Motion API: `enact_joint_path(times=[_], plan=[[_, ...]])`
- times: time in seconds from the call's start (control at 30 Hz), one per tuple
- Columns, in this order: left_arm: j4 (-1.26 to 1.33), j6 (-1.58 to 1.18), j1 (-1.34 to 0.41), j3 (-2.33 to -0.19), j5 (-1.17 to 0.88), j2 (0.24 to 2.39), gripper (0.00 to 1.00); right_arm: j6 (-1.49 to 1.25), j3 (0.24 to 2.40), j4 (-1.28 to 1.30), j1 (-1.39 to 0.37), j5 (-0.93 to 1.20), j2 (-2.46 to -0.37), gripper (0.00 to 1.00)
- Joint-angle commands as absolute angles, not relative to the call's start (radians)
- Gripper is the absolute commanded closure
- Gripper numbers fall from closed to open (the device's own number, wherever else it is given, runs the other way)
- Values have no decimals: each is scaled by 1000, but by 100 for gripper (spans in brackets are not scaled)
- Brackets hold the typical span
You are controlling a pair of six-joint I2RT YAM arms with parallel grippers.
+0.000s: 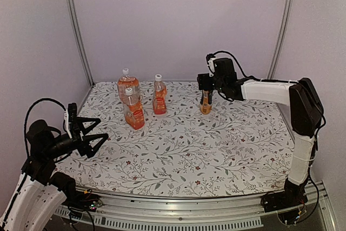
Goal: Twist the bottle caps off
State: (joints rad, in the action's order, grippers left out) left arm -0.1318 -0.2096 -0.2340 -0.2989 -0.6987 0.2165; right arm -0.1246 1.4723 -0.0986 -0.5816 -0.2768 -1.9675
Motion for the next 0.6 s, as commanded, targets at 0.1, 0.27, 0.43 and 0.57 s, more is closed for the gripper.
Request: enact_joint_path(times=[0.1, 0.27, 0.43, 0.57], plan=[[-119, -204, -222, -288, -698, 209, 0, -92, 1522, -17, -577, -248, -1922, 12], [-121, -205, -222, -289, -674, 205, 0, -125, 1600, 67, -581, -241, -1890, 11], [-124, -203, -220, -288, -653, 201, 0, -172, 1737, 158, -661, -277, -1891, 12], [-126, -202, -220, -288, -652, 199, 0, -170, 1877, 206, -745, -279, -1972, 12]])
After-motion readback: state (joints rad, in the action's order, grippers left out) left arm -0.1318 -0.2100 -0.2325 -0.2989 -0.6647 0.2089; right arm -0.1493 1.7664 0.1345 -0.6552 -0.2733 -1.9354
